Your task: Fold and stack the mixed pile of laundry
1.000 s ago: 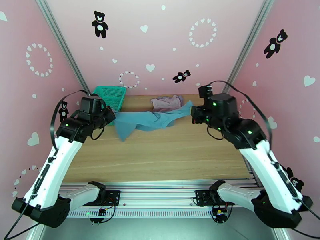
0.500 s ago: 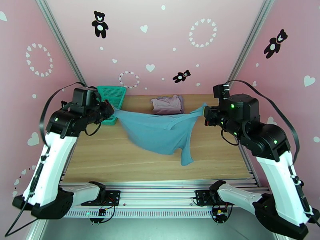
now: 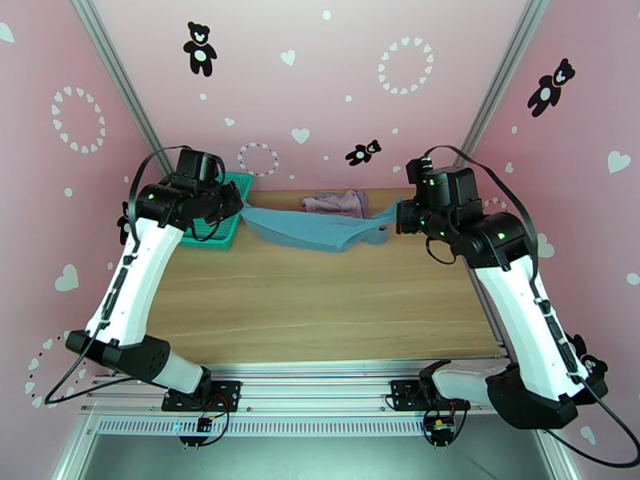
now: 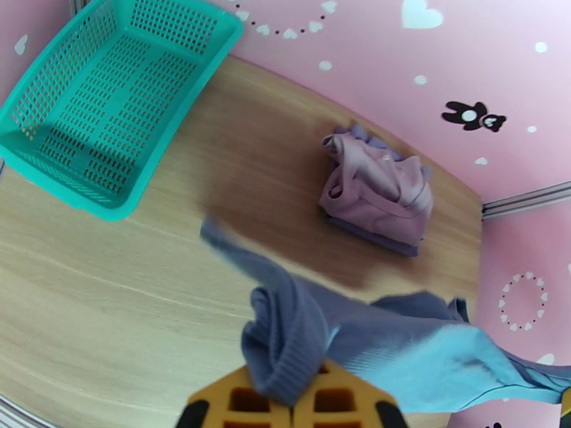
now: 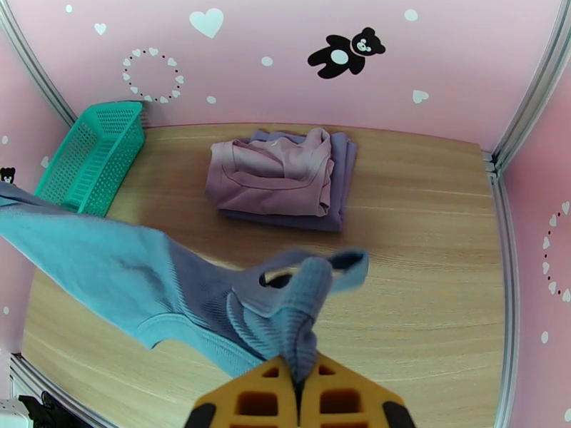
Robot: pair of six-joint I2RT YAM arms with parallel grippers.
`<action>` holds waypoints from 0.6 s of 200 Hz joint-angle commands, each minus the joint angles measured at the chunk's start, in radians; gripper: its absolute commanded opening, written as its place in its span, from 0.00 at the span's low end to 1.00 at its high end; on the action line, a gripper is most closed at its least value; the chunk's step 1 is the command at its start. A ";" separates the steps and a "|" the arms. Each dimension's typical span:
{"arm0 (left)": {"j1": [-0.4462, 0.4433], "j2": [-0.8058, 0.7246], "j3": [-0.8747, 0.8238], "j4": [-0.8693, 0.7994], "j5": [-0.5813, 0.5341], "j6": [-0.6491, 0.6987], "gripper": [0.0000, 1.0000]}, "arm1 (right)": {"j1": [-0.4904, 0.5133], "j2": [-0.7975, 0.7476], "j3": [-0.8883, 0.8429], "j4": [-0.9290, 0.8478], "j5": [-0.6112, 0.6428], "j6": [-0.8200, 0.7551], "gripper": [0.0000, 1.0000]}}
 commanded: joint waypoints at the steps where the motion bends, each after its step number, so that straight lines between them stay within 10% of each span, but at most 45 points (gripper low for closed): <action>1: 0.009 -0.119 -0.003 -0.050 0.017 0.019 0.00 | -0.005 -0.111 -0.022 -0.031 -0.044 0.007 0.00; 120: 0.007 -0.587 -0.412 -0.179 0.120 -0.039 0.00 | -0.003 -0.454 -0.311 -0.149 -0.240 0.135 0.00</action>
